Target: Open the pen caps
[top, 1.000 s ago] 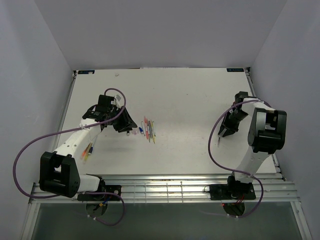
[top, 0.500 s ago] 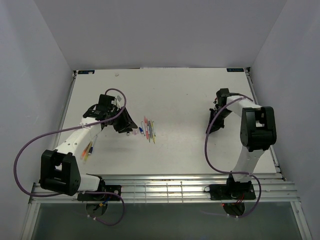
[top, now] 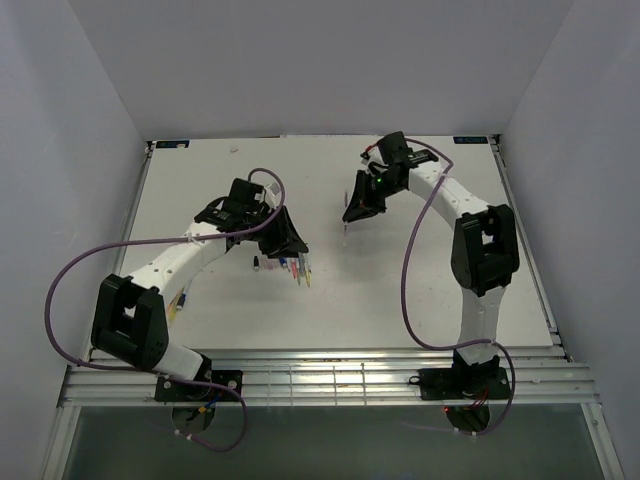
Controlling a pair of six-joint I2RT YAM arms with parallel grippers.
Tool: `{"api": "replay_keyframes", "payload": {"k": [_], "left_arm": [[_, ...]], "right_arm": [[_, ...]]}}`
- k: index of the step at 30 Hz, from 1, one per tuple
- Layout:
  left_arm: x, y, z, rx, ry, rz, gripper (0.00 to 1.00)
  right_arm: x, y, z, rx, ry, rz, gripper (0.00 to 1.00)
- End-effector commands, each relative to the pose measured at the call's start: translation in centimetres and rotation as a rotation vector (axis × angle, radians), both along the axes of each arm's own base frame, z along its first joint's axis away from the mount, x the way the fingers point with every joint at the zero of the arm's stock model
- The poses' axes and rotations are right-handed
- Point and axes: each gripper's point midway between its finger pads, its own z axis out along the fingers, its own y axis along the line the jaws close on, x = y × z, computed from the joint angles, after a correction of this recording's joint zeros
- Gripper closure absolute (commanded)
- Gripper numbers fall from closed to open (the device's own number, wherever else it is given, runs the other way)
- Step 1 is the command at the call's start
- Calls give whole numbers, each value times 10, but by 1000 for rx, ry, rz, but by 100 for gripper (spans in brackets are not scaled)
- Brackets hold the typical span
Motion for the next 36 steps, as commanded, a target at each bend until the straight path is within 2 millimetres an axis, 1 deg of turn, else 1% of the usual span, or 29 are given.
{"api": "replay_keyframes", "payload": {"k": [1,3,6,12,16,21,28,31,35,36], "left_arm": [[9,-25,34,-73,-101,-46,54],[10,-28,34,-68,-104,-48,53],[9,-28,26,-54,-82,-43,53],[3,-36,20,-50,-58,-60,52],[0,-38,16,-43,-43,-56,52],[0,-42,17,-44,-48,-58,52],[-2,-45,9,-30,-28,-62,52],[-3,-45,8,-30,-26,-64,55],[-6,-46,7,-33,-21,-74,71],[-6,-45,6,-31,-20,-74,72]], "right_arm": [[-18,40,19,135,68,82,92],[-24,52,24,150,60,115,92],[-33,65,31,179,58,145,92],[-47,82,32,204,67,180,92],[-51,87,32,215,70,192,92],[-54,89,32,225,77,199,92],[-57,95,38,258,88,207,92],[-58,96,36,258,89,209,92],[-59,96,34,262,95,213,92],[-60,97,33,264,95,215,92]]}}
